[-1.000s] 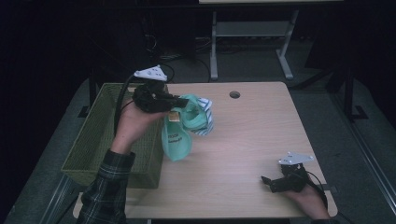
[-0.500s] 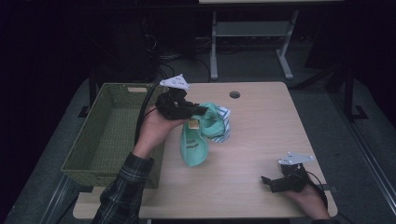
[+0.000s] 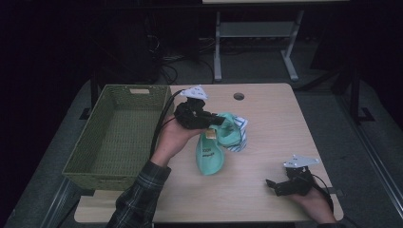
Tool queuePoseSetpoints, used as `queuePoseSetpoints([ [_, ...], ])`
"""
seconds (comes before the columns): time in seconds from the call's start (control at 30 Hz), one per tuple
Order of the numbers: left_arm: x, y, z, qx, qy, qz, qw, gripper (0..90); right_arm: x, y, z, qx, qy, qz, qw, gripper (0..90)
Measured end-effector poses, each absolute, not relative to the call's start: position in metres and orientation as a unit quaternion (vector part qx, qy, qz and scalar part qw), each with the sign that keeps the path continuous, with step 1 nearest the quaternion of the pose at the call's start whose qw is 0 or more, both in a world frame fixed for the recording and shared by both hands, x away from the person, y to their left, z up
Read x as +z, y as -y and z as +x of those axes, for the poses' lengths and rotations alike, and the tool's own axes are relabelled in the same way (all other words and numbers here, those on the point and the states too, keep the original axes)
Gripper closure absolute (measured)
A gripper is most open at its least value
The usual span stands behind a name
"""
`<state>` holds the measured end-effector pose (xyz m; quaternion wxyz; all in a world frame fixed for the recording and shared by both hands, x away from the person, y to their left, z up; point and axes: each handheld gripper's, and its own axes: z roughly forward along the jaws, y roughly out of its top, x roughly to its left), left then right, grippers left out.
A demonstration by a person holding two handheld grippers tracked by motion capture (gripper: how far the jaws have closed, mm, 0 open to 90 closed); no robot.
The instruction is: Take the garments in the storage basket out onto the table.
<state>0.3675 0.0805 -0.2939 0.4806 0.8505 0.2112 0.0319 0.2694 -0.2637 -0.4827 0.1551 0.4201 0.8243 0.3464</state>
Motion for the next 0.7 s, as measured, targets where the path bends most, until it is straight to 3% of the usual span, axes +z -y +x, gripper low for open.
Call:
queuePoseSetpoints([
  [0.7,-0.354,-0.044,0.363,-0.012,-0.194,0.872,0.45,85.2,-0.483,0.264,0.269,0.346,-0.825,0.419,0.156,0.8],
])
